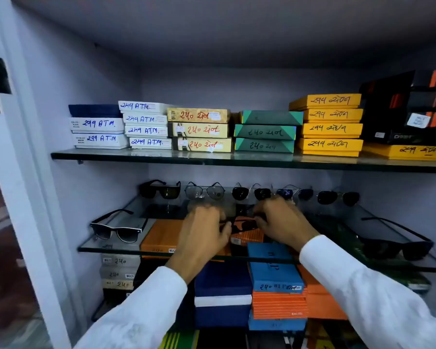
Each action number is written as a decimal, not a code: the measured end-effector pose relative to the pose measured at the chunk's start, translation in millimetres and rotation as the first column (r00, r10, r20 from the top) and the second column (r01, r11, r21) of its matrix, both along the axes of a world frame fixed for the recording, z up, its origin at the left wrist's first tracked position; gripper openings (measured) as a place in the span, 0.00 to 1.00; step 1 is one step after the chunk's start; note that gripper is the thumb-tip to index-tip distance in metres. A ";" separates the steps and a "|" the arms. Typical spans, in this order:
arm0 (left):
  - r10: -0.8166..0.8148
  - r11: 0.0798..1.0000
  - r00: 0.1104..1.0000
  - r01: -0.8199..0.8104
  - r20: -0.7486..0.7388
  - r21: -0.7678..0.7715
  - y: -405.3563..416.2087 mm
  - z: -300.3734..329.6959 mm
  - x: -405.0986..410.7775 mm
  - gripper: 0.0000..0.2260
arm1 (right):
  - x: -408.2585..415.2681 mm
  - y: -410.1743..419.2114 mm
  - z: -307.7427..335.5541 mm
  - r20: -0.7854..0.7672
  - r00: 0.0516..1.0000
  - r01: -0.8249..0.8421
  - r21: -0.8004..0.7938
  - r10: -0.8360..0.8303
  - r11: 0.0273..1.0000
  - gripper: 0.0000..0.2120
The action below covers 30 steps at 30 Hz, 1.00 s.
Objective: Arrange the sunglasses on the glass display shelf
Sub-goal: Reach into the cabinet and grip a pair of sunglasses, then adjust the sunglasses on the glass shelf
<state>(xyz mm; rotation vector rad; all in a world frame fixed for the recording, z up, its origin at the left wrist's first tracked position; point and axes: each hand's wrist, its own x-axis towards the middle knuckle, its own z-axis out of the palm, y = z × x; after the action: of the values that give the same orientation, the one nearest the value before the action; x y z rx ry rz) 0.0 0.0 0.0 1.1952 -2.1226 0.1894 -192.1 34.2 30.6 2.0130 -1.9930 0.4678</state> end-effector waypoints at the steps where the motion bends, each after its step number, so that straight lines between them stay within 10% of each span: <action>1: 0.008 0.998 1.000 -0.008 0.003 0.061 -3.6 -0.7 -2.3 0.12 | -0.3 -5.1 -0.9 0.019 1.000 0.004 0.071 -0.005 0.997 0.11; 20: 0.097 0.971 0.925 -0.006 -0.368 0.240 -31.0 36.8 85.7 0.06 | 53.4 -22.7 6.1 0.565 0.813 -0.071 -0.140 0.139 0.988 0.05; 30: 0.264 0.933 0.960 -0.229 -0.097 0.278 -40.1 36.2 117.2 0.03 | 90.1 -47.2 -10.3 0.565 0.820 -0.058 -0.089 0.098 0.994 0.07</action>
<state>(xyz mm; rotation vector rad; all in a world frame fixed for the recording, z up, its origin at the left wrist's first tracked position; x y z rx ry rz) 117.2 -40.1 36.2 1.5875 -1.9187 -0.0659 -102.0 -13.0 20.3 2.0825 -2.1612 1.2722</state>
